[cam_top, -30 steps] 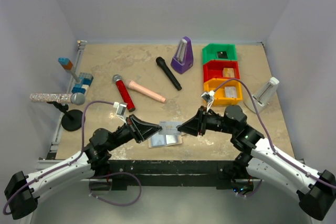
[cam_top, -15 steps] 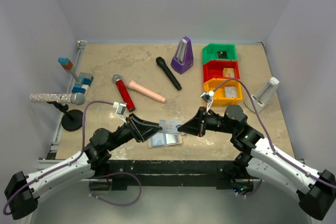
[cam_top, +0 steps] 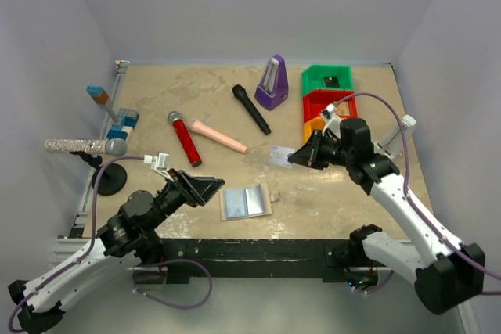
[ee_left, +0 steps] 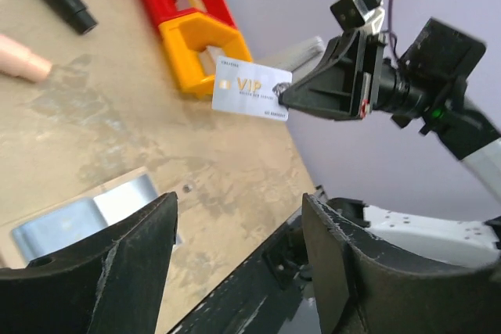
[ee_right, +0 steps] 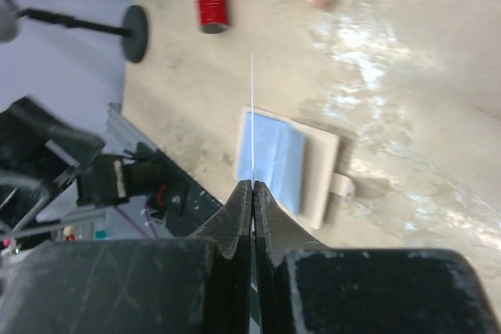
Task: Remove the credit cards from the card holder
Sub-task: Place the credit card at the center of the board.
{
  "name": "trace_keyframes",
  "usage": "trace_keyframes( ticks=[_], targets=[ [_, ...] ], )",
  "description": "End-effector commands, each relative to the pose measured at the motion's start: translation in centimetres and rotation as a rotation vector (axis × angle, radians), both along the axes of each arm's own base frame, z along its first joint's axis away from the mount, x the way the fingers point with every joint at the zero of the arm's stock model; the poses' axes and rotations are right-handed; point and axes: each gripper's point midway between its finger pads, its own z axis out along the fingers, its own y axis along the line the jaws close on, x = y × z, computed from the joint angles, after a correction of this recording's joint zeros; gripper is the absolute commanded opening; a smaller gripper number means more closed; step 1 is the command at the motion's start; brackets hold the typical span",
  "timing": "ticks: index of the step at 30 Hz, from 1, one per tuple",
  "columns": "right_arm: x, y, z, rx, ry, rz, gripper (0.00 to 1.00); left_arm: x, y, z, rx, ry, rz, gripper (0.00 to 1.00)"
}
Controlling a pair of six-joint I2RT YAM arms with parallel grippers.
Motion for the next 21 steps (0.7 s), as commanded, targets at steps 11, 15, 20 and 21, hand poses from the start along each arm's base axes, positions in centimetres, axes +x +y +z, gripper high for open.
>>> trace_keyframes(
  ticks=[11, 15, 20, 21],
  targets=[
    [8.4, -2.1, -6.1, -0.39, 0.213, -0.055, 0.0, -0.8, 2.7, -3.8, 0.243, 0.099, 0.04, 0.67],
    [10.1, -1.5, -7.3, -0.41, 0.254, -0.034, 0.0, -0.9, 3.0, -4.5, 0.259, 0.107, 0.042, 0.67],
    [11.6, -0.7, -8.5, -0.41, 0.299, -0.008, 0.0, -1.1, 3.1, -5.0, 0.267, 0.114, 0.035, 0.67],
    [11.9, -0.6, -8.8, -0.41, 0.307, -0.007, 0.0, -1.2, 3.1, -5.0, 0.268, 0.115, 0.035, 0.67]
  ],
)
